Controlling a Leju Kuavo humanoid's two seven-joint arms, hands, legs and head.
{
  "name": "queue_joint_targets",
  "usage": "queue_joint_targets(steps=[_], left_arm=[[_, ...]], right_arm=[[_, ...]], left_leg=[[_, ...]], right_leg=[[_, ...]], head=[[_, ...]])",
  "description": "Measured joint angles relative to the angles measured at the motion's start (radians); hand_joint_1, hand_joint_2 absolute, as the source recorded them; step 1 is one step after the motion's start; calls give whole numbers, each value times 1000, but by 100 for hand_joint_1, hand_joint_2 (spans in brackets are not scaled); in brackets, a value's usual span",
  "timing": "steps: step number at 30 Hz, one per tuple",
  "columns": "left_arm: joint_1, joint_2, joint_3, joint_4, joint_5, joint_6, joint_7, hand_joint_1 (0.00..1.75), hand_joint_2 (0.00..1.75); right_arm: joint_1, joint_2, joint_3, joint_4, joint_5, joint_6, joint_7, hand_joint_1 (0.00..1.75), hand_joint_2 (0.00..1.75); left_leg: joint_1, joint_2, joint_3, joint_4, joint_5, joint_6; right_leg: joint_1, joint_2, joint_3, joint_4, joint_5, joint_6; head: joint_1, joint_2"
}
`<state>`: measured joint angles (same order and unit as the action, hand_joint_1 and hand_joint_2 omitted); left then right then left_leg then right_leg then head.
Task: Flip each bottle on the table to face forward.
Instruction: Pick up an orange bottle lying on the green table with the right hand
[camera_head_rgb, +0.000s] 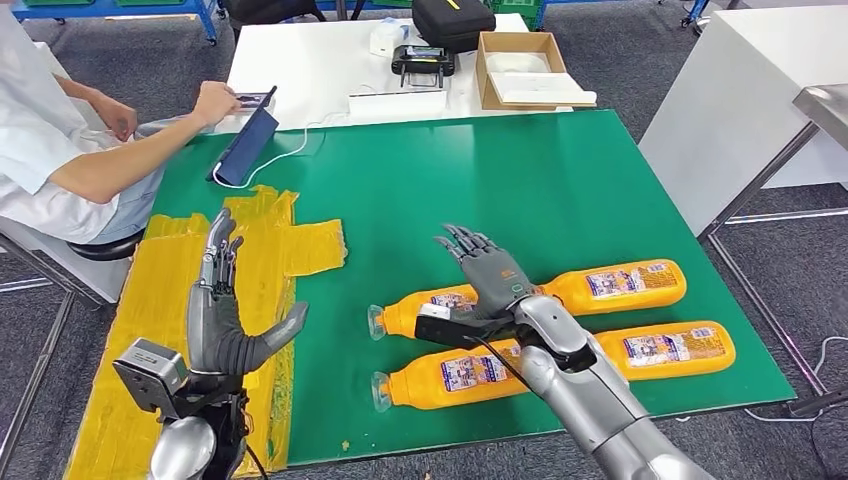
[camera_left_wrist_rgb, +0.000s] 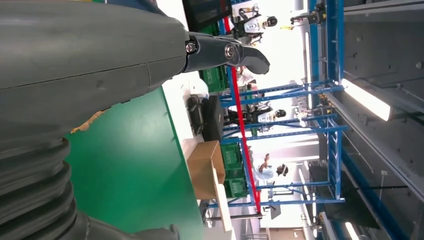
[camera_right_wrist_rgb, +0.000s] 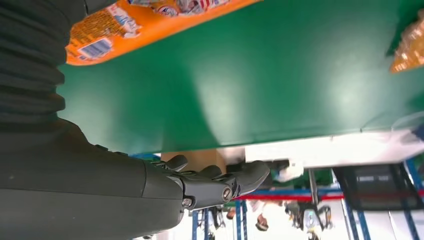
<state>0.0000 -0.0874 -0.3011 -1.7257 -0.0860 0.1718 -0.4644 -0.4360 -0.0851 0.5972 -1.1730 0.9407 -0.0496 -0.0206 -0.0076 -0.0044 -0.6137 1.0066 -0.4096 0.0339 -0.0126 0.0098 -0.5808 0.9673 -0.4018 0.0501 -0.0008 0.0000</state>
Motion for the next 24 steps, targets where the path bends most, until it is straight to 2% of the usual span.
queue_joint_targets(steps=[6, 15, 24], left_arm=[[-9, -1, -1, 7, 3, 1, -1, 0, 175], [-17, -1, -1, 15, 9, 2, -2, 0, 175], [-24, -2, -4, 27, 34, 2, -12, 0, 175]], right_arm=[[-60, 4, 58, 108, 20, -10, 9, 0, 175], [-92, 8, 89, 169, 20, -14, 9, 0, 175], [-110, 13, 111, 227, -50, 10, -62, 0, 175]], left_leg=[[0, 0, 0, 0, 0, 0], [0, 0, -1, 0, 0, 0], [0, 0, -1, 0, 0, 0]], right_leg=[[0, 0, 0, 0, 0, 0], [0, 0, -1, 0, 0, 0], [0, 0, -1, 0, 1, 1]], head=[[0, 0], [0, 0], [0, 0]])
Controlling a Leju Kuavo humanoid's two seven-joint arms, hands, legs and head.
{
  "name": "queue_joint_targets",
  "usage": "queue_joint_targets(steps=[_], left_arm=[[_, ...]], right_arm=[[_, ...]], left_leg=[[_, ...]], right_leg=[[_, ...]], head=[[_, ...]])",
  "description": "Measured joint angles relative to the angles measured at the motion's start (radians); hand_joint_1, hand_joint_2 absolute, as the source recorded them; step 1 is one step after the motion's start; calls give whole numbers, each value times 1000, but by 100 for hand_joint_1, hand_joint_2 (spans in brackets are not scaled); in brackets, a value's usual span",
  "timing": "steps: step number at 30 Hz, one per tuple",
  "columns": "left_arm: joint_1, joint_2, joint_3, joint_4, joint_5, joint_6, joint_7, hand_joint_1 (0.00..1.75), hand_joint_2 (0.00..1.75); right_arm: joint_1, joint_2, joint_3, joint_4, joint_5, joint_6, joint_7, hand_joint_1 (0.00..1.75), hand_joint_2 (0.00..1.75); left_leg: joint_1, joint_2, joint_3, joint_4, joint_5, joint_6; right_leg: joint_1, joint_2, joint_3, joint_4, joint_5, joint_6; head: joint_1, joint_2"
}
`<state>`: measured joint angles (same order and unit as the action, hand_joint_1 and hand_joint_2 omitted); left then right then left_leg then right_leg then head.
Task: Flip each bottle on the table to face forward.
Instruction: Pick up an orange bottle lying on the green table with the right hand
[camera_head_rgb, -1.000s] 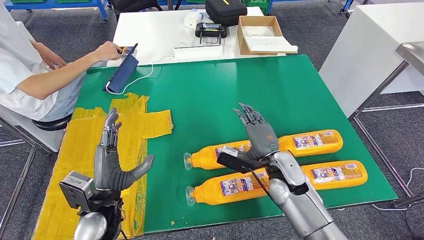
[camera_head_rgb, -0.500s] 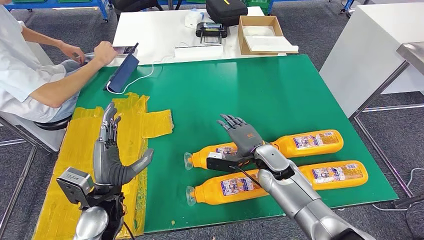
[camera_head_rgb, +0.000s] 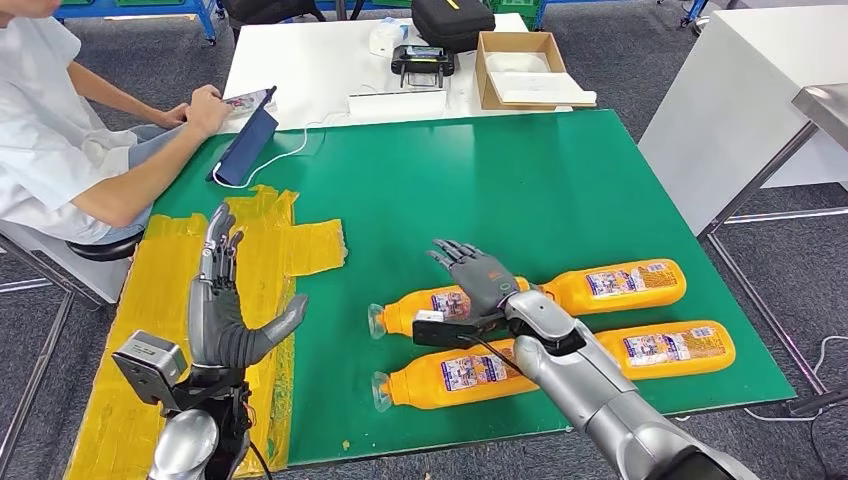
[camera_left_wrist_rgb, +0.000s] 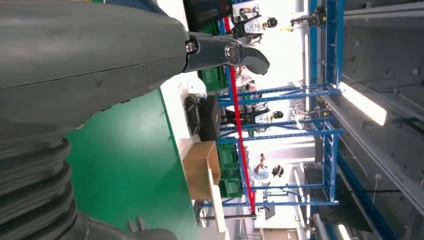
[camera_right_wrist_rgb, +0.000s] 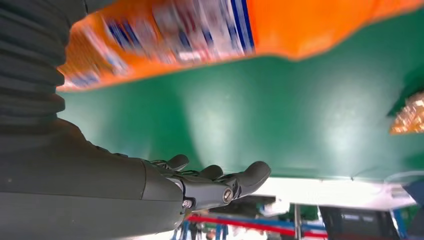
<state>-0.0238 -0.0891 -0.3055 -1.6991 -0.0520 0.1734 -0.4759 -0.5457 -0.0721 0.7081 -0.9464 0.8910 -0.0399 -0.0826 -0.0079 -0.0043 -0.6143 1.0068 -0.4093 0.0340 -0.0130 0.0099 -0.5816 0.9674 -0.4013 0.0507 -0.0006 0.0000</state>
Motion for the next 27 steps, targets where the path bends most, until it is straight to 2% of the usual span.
queue_joint_targets(steps=[19, 27], left_arm=[[-18, -3, 1, 46, 18, 9, -3, 0, 175], [-17, -5, 2, 56, 22, 7, -1, 0, 175]], right_arm=[[-17, -19, 59, 108, -23, 51, 9, 0, 175], [-21, -39, 78, 122, -2, 53, 64, 0, 175]], left_leg=[[0, 0, 0, 0, 0, 0], [0, 0, -1, 0, 0, 0]], right_leg=[[0, 0, -1, 0, 0, 0], [0, 0, -1, 0, 0, 0]], head=[[0, 0], [0, 0]])
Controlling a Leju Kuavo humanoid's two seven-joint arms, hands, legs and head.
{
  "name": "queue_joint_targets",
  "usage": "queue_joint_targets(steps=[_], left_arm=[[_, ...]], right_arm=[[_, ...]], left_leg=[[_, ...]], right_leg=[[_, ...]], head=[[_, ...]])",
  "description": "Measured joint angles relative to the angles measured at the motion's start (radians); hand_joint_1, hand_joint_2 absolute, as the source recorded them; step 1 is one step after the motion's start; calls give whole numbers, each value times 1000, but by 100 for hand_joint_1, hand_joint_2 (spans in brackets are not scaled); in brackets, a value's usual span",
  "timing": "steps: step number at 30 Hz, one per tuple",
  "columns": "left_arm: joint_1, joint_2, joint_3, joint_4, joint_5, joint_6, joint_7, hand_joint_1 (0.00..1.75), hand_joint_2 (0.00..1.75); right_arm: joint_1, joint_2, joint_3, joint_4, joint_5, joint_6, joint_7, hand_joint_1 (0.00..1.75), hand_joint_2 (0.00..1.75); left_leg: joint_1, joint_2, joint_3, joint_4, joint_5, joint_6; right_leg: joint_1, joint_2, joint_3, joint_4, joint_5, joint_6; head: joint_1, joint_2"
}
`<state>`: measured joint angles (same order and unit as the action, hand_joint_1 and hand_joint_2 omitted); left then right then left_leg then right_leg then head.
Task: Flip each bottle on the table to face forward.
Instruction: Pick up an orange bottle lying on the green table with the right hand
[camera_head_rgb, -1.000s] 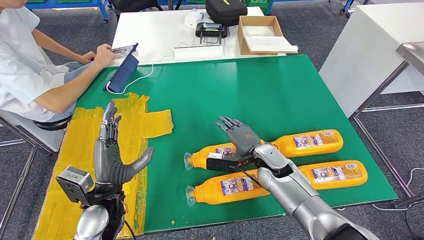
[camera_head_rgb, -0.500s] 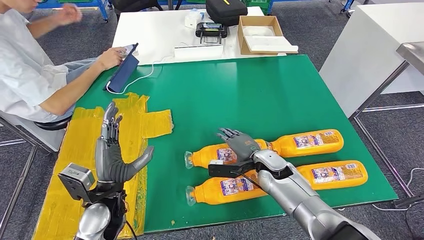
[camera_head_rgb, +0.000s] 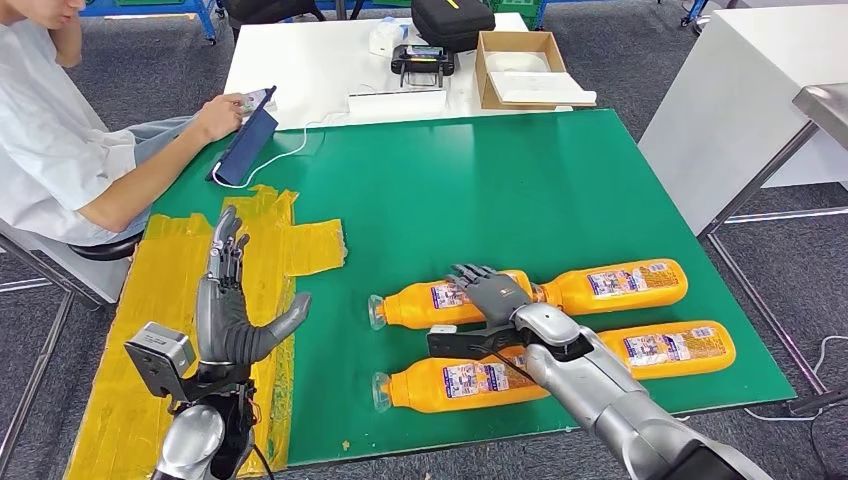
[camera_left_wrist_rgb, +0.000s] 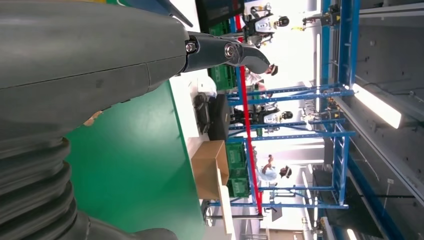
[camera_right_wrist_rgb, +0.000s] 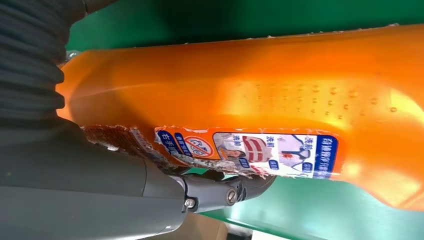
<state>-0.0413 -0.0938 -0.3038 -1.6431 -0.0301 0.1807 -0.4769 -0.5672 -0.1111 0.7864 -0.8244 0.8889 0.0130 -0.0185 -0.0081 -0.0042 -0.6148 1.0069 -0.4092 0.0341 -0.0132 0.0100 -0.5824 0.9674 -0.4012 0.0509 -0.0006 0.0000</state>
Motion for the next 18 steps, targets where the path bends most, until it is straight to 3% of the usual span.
queue_joint_targets(steps=[4, 5, 8, 9, 12, 14, 16, 18], left_arm=[[0, 0, 1, 6, 0, -2, 4, 0, 175], [0, 0, 1, 7, 0, -3, 5, 0, 175], [0, 0, 2, 8, 0, -4, 7, 0, 175], [0, 0, 3, 10, 0, -5, 8, 0, 175], [0, -1, 4, 14, 0, -9, 12, 0, 175], [0, -1, 4, 15, 0, -10, 14, 0, 175], [0, -2, 5, 16, 0, -10, 14, 0, 175], [-1, -3, 5, 19, 0, -11, 16, 0, 175]], right_arm=[[0, -9, 5, 4, 10, -3, 27, 3, 175], [-1, -11, 6, 5, 12, -2, 32, 15, 175], [-4, -17, 9, 9, 15, 2, 41, 75, 175], [-5, -18, 9, 11, 17, 2, 45, 82, 175], [-5, -19, 12, 19, 26, -1, 60, 78, 175], [-7, -19, 14, 25, 30, -3, 64, 106, 175], [-10, -19, 15, 30, 31, -4, 65, 146, 175], [-15, -18, 17, 38, 35, -4, 68, 163, 175]], left_leg=[[0, 0, 0, 0, 0, 0], [0, 0, 0, 0, 0, 0], [0, 0, 0, 0, 0, 1], [0, 0, 0, 0, 1, 1], [0, 0, 0, 0, 1, 1], [0, 0, 0, 0, 1, 1], [0, 0, 0, 0, 1, 1], [0, 0, 0, 0, 1, 1]], right_leg=[[0, 0, 0, 0, 0, 0], [0, 0, 0, 0, 0, 0], [0, 0, 0, 0, 0, 0], [0, 0, 0, 0, 0, 0], [0, 0, 0, 0, 1, 1], [0, 0, 0, 0, 1, 1], [0, 0, 0, 0, 1, 1], [0, 0, 0, 0, 1, 1]], head=[[0, 0], [0, 0], [0, 0], [0, 0], [0, 0], [0, 0], [0, 0], [0, 0]])
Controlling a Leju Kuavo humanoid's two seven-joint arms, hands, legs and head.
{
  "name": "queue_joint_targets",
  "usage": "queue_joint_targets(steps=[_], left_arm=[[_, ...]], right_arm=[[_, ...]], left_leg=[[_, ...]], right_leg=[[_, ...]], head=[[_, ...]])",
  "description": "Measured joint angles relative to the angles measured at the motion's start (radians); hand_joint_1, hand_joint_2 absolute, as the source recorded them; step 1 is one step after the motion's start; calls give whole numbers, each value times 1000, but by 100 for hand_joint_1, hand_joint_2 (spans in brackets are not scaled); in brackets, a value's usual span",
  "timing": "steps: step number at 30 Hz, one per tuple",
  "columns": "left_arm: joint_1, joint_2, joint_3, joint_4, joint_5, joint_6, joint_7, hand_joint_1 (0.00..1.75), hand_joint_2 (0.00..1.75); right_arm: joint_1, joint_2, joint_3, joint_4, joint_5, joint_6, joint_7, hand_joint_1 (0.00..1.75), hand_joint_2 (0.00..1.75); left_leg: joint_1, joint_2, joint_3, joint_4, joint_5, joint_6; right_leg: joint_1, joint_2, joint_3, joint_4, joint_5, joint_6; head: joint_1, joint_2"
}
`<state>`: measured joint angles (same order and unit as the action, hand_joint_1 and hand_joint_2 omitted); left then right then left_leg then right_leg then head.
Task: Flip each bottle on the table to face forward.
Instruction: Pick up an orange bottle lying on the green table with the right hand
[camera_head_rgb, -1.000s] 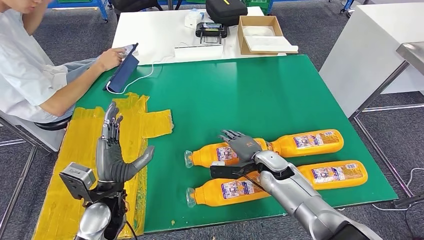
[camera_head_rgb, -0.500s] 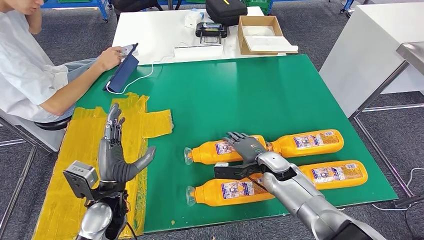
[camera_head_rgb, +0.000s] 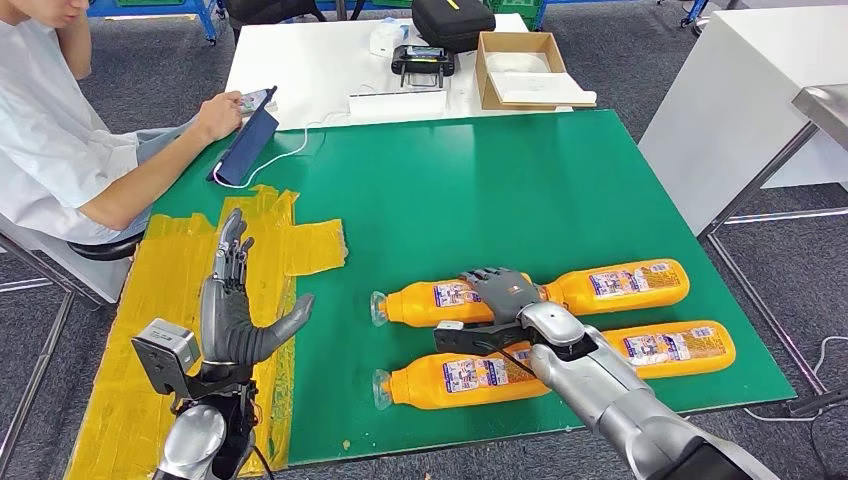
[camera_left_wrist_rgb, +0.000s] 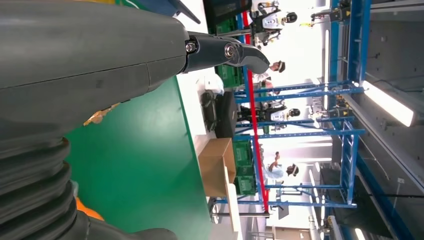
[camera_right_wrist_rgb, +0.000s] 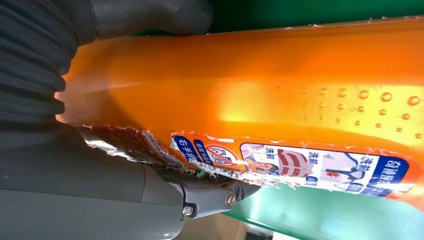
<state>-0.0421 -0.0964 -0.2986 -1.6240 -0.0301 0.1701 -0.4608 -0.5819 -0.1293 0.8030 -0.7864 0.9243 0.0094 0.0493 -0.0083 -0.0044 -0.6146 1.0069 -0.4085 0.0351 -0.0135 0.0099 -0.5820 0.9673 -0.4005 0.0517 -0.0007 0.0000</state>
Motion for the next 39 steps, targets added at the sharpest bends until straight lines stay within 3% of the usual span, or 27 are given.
queue_joint_targets(steps=[15, 21, 34, 39], left_arm=[[-4, -8, 4, 23, 1, -4, 5, 0, 175], [-3, -8, 8, 24, 1, -11, 6, 0, 175], [-2, -8, 9, 24, 1, -11, 7, 0, 175], [5, -8, 8, 15, -23, -27, 22, 0, 175]], right_arm=[[-27, 18, 2, 58, 36, -16, 14, 175, 175], [-14, 22, 2, 60, 52, -77, 11, 175, 175], [-11, 23, 1, 60, 55, -89, 11, 175, 175], [43, 28, -35, 4, 57, -199, 3, 175, 175]], left_leg=[[0, 0, 1, 0, 1, 1], [0, 0, 1, 0, 1, 1], [0, 0, 1, 0, 2, 0], [0, 0, 0, 0, 2, 0]], right_leg=[[0, 0, 1, 0, 0, 0], [0, 0, 1, 0, 1, -1], [0, 0, 1, 0, 2, -2], [0, 0, 0, 0, 2, -2]], head=[[0, 0], [0, 0], [0, 0], [0, 0]])
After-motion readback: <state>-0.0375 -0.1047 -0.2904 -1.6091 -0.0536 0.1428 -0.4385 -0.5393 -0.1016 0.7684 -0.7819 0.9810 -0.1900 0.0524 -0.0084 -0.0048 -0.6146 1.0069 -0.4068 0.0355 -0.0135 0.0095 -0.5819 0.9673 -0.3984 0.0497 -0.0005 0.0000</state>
